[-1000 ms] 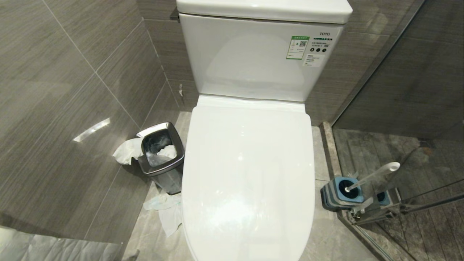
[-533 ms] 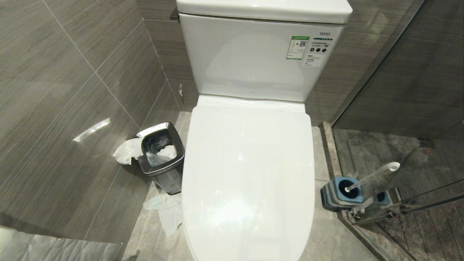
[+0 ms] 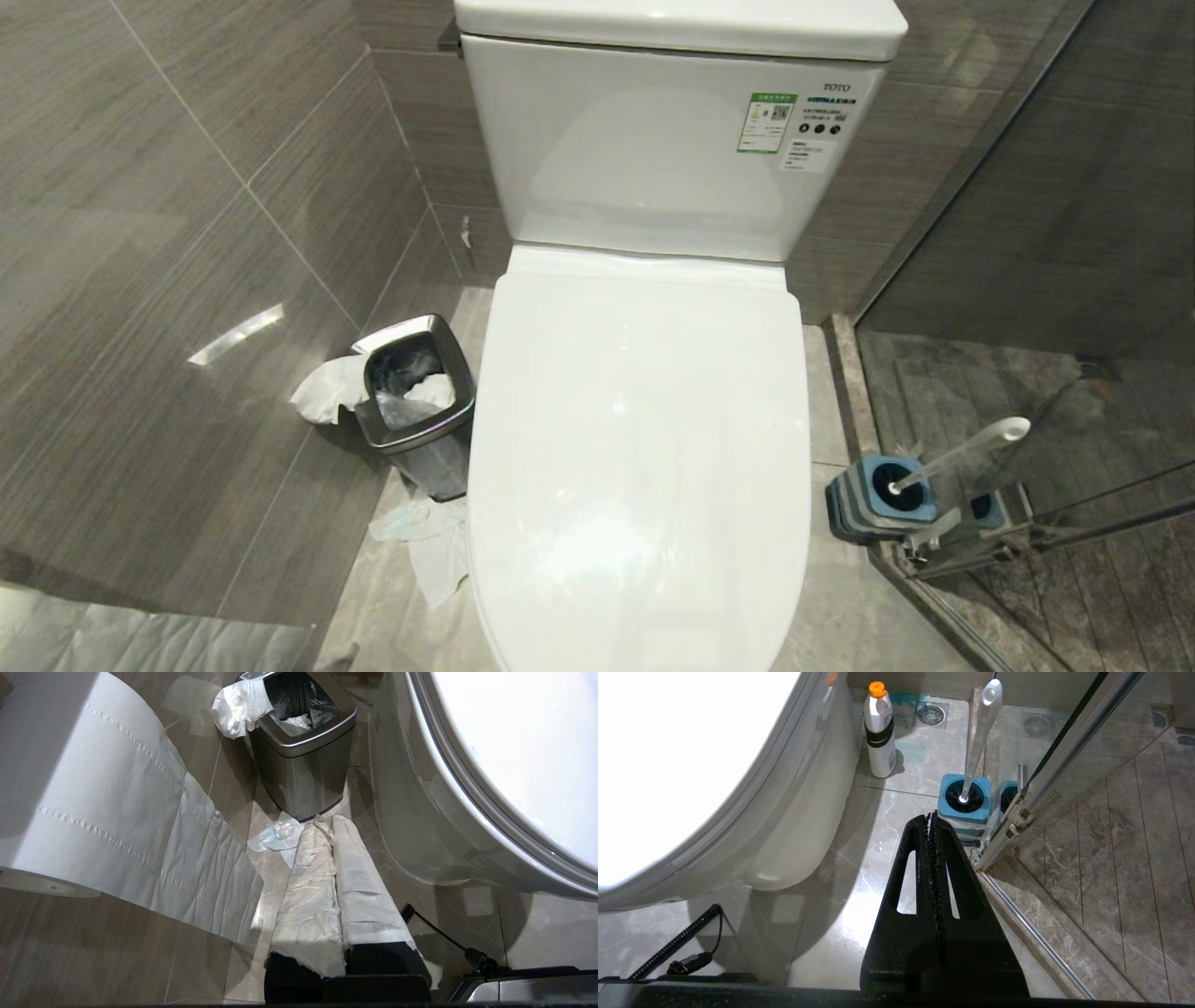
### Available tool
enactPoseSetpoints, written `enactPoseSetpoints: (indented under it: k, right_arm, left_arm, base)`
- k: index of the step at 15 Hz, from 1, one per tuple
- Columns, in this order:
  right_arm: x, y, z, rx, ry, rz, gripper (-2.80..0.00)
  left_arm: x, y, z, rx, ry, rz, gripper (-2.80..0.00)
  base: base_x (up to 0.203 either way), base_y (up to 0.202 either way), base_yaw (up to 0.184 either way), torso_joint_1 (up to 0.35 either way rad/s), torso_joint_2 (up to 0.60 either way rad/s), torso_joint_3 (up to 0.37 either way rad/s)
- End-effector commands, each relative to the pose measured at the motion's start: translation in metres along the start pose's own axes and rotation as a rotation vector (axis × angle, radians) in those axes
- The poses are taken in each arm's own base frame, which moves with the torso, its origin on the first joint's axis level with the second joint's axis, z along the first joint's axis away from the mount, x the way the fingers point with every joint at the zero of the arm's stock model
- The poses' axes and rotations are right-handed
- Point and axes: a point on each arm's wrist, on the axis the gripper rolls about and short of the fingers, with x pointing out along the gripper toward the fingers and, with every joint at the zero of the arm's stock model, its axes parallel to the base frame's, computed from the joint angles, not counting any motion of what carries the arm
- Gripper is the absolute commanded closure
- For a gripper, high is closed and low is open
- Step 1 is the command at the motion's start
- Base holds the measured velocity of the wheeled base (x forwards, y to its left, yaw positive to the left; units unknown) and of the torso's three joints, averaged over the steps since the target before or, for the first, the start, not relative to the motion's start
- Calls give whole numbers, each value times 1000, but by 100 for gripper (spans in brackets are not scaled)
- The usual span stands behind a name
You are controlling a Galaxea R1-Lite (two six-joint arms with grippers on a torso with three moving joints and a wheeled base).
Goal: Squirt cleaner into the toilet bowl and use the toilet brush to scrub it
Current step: Use the left hand to lift the toilet lid slightly
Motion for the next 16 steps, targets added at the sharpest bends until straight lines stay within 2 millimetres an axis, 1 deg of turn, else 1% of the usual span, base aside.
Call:
enactPoseSetpoints:
  k: [1,12,16]
  right_arm:
    - [0,0,0,1,2,-1,0]
    - [0,0,0,1,2,0,0]
    - [0,0,0,1,2,0,0]
  left_arm:
    - [0,0,-1,0,5,-1,0]
    - [-1,0,1,59,6,-16,0]
    - [-6,-1,16,79,-11,-49,0]
  base:
    - [0,0,0,0,0,0]
    - [0,0,0,0,0,0]
    - [0,0,0,0,0,0]
